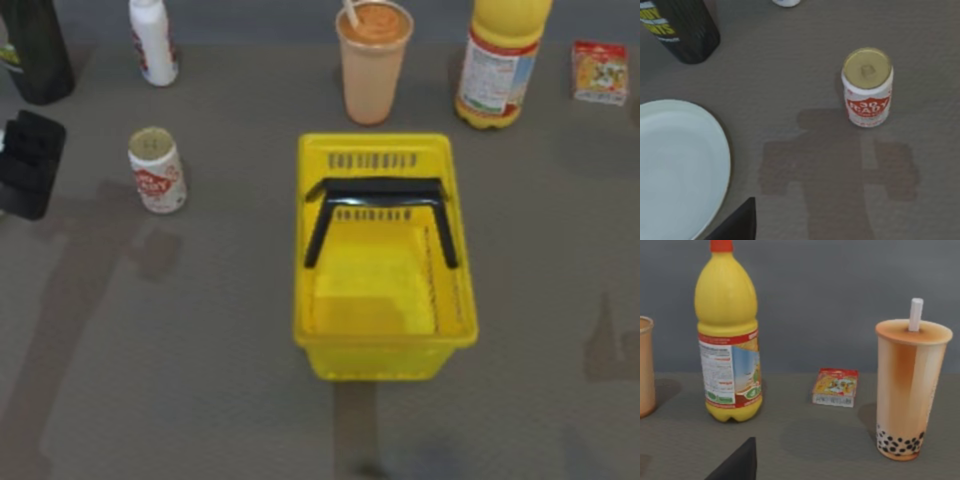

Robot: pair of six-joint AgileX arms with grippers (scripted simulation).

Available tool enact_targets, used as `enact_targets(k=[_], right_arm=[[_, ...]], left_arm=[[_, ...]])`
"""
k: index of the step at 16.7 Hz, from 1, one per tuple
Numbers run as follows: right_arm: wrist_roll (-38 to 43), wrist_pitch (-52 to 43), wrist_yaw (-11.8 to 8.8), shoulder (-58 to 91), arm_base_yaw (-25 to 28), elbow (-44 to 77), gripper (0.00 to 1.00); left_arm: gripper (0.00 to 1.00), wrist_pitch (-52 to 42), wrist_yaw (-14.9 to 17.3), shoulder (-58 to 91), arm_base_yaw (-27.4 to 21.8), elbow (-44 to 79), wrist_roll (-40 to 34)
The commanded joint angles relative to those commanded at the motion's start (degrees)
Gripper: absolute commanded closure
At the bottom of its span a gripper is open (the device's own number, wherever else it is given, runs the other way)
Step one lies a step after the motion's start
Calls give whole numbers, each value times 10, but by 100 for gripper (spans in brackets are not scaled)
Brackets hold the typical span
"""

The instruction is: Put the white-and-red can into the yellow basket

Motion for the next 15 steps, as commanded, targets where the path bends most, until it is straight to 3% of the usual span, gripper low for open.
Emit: enact_targets(k=[9, 15], right_arm=[[0, 0, 0, 0, 0, 0, 0], [0, 0, 0, 0, 0, 0, 0]], left_arm=[[0, -294, -2, 539, -34, 530, 129], [0, -422, -15, 797, -40, 776, 184]])
